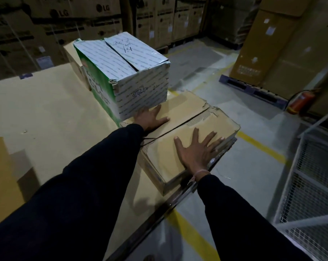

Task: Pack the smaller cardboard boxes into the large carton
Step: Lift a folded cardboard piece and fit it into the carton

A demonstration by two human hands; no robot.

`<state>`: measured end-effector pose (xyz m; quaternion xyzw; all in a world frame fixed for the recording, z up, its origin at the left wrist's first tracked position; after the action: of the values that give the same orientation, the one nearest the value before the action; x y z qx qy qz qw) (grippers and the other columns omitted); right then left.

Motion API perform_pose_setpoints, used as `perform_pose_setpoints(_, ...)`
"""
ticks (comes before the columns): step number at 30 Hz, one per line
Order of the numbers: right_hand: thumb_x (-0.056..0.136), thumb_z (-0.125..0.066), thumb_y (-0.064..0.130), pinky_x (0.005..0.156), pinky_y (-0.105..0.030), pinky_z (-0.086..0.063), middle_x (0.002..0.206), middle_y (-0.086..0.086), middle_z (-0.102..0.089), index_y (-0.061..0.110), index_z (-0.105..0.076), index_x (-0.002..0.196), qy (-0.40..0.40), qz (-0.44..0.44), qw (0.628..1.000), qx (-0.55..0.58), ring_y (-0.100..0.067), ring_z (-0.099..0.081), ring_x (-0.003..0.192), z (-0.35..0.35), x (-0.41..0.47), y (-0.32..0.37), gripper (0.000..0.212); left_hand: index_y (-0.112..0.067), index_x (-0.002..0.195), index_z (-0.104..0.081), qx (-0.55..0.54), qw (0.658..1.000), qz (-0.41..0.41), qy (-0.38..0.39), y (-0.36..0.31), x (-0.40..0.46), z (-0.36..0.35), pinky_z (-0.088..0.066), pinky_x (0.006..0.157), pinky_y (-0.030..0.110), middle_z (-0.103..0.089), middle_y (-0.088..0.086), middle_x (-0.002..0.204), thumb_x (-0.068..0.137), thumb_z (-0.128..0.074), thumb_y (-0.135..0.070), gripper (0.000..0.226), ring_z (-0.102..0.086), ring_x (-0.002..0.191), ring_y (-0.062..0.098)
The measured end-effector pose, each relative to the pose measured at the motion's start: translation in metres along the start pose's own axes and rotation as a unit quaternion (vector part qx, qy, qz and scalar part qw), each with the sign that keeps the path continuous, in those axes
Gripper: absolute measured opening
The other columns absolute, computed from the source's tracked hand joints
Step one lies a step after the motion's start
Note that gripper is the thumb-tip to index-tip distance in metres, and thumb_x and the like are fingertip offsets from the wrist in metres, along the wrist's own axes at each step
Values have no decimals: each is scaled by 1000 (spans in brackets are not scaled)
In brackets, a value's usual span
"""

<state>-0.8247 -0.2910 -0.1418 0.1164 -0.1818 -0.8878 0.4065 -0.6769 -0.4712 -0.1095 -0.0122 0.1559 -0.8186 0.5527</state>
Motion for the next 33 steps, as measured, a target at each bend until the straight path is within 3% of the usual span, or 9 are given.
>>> perform_pose_setpoints(6,81,-33,95,120,-68,7,171,-20,21,36,-12,167,4,26,1000,1,-50,36,148,8,4,-13,107,-45,161,-2,50,998,25,-4,-6,-2,-6,-22,116,57,-22,21,165,80,-22,-96,98,-28,148,42)
perform_pose_setpoints(11,76,-36,100,120,-68,10,170,-18,27,38,-16,167,8,59,998,10,-49,35,149,26,0,-43,112,-43,161,-3,28,997,64,-22,-21,-41,-19,-29,115,59,-26,24,161,78,-25,-97,102,-32,144,47)
perform_pose_setpoints(13,74,-46,99,120,-69,-3,167,-15,33,39,-19,166,12,44,998,47,-52,33,148,33,-5,-59,113,-42,161,-4,19,995,99,-27,-29,-64,-25,-26,115,60,-27,26,159,77,-26,-97,103,-32,142,49)
perform_pose_setpoints(15,72,-56,95,119,-65,-22,166,-16,34,40,-16,166,45,22,993,105,-59,15,151,40,-15,-81,116,-40,161,-5,23,990,136,-32,-41,-94,-36,-26,113,59,-28,29,157,75,-26,-98,106,-34,140,50)
perform_pose_setpoints(18,71,-59,93,114,-47,-39,169,-25,2,41,-9,166,89,28,985,148,-51,-30,148,50,-32,-117,119,-35,159,-12,13,982,178,-64,-61,-142,-54,-33,106,55,-39,30,146,73,-29,-99,109,-44,129,48)
perform_pose_setpoints(20,70,-61,93,110,-44,-42,162,-25,-22,43,-7,166,105,45,980,162,-45,-42,142,60,-42,-138,120,-31,155,-20,-12,976,193,-102,-76,-174,-64,-39,101,53,-48,28,136,71,-34,-100,110,-50,119,46)
perform_pose_setpoints(27,59,-59,100,106,-45,-45,153,-22,-39,46,-13,163,135,102,977,132,-43,-51,133,105,-90,-186,126,-25,138,-39,-16,959,223,-174,-117,-272,-77,-41,85,46,-58,21,121,63,-36,-104,109,-57,107,40)
perform_pose_setpoints(33,54,-54,105,106,-48,-46,156,-20,-37,47,-15,163,129,153,968,152,-43,-49,136,148,-129,-169,129,-29,132,-43,27,940,232,-247,-122,-331,-23,-40,79,46,-61,21,116,59,-28,-108,109,-58,100,39)
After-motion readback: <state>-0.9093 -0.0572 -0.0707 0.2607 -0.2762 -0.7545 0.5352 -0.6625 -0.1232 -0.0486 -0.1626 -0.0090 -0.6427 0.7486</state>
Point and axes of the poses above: each hand's wrist, its own x-axis towards the middle knuckle, its own z-axis out of the back of the hand, y = z × x, the point moved 2 cm from there along x, towards the middle knuckle
